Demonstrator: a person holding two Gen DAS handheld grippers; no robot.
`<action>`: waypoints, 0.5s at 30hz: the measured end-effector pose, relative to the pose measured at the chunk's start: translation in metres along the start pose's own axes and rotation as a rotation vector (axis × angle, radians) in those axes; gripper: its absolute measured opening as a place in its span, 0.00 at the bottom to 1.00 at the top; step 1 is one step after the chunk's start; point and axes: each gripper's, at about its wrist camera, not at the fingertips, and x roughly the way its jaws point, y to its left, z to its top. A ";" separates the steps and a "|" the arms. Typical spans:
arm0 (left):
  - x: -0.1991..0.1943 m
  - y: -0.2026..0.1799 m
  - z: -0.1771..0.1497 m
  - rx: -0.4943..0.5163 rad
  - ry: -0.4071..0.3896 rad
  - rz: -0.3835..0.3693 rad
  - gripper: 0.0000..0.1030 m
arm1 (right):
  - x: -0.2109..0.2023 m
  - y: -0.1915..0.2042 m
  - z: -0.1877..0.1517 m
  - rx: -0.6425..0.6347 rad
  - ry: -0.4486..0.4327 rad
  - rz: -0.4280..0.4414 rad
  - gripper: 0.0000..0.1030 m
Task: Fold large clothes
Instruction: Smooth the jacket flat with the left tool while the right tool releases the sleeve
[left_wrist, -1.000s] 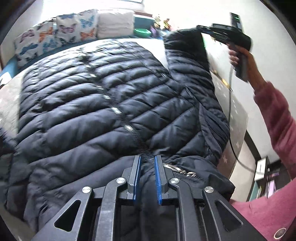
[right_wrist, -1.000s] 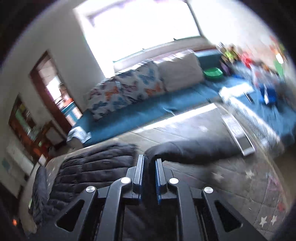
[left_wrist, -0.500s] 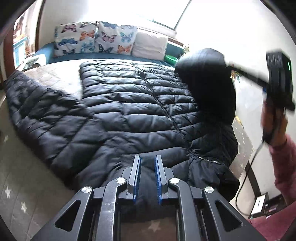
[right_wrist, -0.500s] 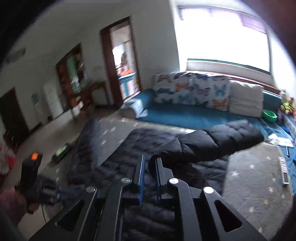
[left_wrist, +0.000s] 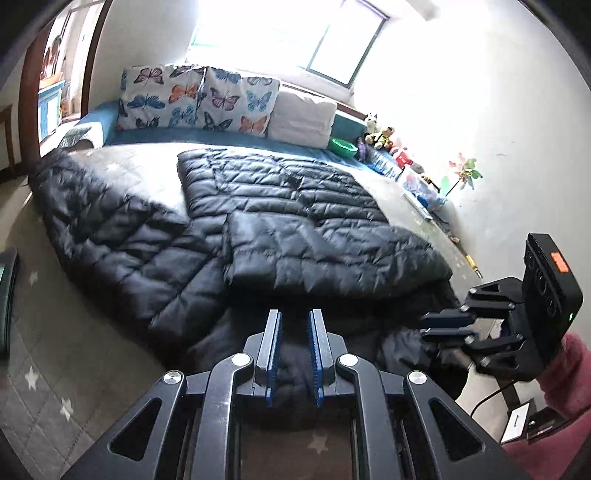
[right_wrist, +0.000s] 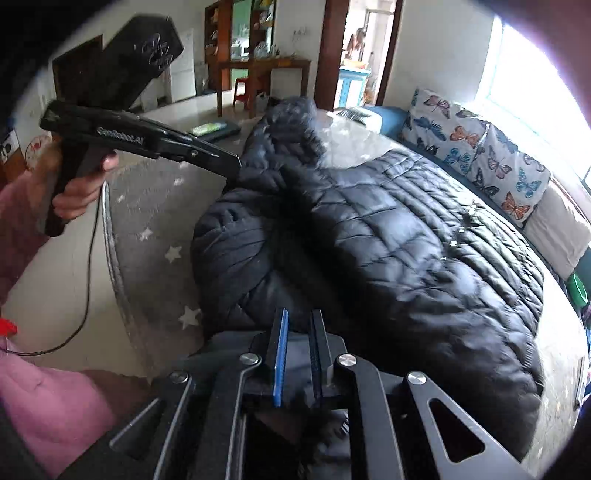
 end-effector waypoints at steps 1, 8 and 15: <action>0.002 -0.001 0.003 -0.004 -0.002 0.007 0.45 | -0.010 -0.014 -0.002 0.034 -0.014 -0.020 0.13; 0.045 -0.002 0.034 -0.035 0.023 0.062 0.68 | -0.031 -0.088 -0.053 0.329 0.010 -0.128 0.33; 0.095 0.006 0.038 -0.082 0.115 0.037 0.05 | -0.029 -0.156 -0.113 0.615 0.032 -0.180 0.33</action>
